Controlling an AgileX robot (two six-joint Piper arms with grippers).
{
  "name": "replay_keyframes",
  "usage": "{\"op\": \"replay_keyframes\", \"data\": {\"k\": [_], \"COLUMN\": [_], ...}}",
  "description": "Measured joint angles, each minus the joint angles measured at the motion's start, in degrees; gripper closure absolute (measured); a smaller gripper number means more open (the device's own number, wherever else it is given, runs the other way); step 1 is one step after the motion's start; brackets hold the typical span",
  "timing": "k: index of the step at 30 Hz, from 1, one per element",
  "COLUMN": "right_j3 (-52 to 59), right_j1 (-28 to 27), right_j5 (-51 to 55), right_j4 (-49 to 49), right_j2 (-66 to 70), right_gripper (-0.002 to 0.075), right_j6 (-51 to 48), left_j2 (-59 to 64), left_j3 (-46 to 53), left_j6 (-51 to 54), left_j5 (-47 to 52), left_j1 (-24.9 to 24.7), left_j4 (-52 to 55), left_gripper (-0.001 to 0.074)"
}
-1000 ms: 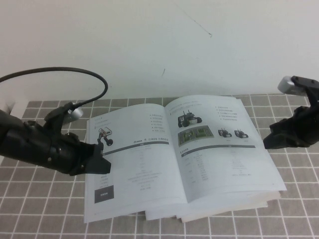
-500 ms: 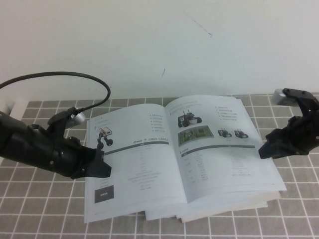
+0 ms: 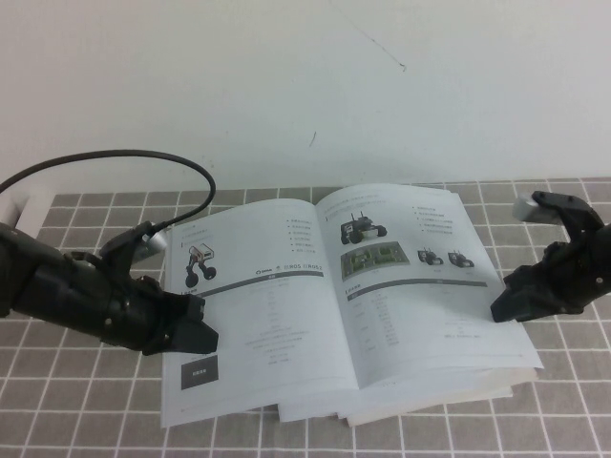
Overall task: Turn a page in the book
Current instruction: Open the closed book
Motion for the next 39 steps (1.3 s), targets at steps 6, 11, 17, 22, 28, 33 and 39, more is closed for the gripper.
{"op": "replay_keyframes", "data": {"k": [6,11,17,22,28,33,39], "right_j3": [0.0,0.0,0.0,0.0,0.0,0.0,0.0], "right_j1": [-0.1,-0.1,-0.1,-0.1,-0.1,0.1,1.4], "right_j5": [1.0,2.8,6.2,13.9,23.1,26.5,26.8], "right_j4": [6.6,15.6,24.7,34.6,46.3,52.0,52.9], "right_j2": [0.8,0.9,1.0,1.0,0.7,-0.8,-2.5], "right_gripper": [0.0421,0.0421,0.0421,0.0421,0.0421,0.0421,0.0421], "right_j6": [-7.7,-13.5,-19.7,-27.9,-35.9,-40.0,-40.4], "left_j2": [0.7,1.1,1.1,1.1,1.1,1.1,1.1], "left_j3": [0.0,0.0,0.0,0.0,0.0,0.0,0.0], "left_j6": [0.8,0.8,0.9,0.9,0.9,0.9,1.2], "left_j5": [0.0,0.0,-0.1,-0.2,-0.2,-0.2,-0.2], "left_j1": [0.0,0.0,0.0,0.0,0.0,0.0,0.0], "left_j4": [-0.9,-1.0,-1.0,-1.0,-1.0,-1.0,-1.0], "left_gripper": [0.0739,0.0739,0.0739,0.0739,0.0739,0.0739,0.0739]}}
